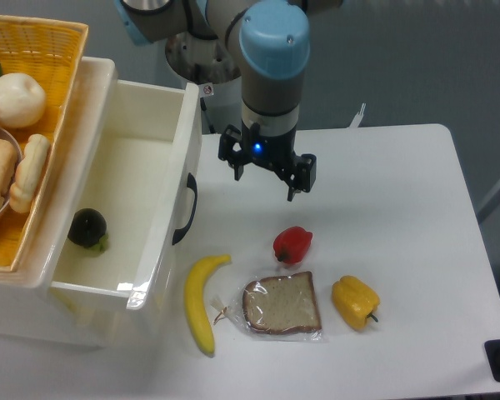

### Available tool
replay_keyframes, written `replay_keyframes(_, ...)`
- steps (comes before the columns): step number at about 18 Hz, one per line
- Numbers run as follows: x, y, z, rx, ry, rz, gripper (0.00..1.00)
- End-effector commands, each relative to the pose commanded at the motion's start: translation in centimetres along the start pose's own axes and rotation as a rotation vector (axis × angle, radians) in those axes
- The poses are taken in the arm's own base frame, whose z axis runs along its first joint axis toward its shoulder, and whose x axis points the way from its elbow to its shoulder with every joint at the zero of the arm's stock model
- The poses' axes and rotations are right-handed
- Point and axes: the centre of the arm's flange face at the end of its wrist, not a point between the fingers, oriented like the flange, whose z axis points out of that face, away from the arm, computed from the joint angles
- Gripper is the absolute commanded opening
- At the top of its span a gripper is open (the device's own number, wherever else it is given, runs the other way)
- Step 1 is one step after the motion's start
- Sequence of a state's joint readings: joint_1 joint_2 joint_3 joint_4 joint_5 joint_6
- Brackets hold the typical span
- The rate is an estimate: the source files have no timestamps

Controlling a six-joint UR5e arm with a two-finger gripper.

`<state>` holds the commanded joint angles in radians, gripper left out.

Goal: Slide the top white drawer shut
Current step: 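Lower the gripper toward the front face of the open white drawer, then push the drawer front with the gripper, sliding it into the cabinet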

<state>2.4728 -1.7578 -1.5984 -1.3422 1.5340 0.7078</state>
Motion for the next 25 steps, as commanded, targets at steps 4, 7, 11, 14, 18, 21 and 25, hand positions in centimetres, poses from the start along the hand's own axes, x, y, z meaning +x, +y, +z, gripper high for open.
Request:
replay_keyframes(4,-0.6,-0.8,1.4,0.005,-0.006,-0.103,1.00)
replay_keyframes(7,-0.4,-0.5,2.6,-0.014,0.009,-0.105,1.00)
replay_keyframes(11,0.0,-0.6,4.2,-0.040,0.029,-0.128,1.00)
replay_keyframes(14,0.8,-0.5,6.7,-0.078,0.064,-0.126,1.00)
replay_keyframes(18,1.8,-1.3,8.5,-0.094,0.111,-0.125,1.00)
replay_keyframes(21,2.6,-1.9,9.8,-0.112,0.130,-0.116,1.00)
replay_keyframes(25,2.9,-2.3,9.7,-0.090,0.157,-0.115,1.00)
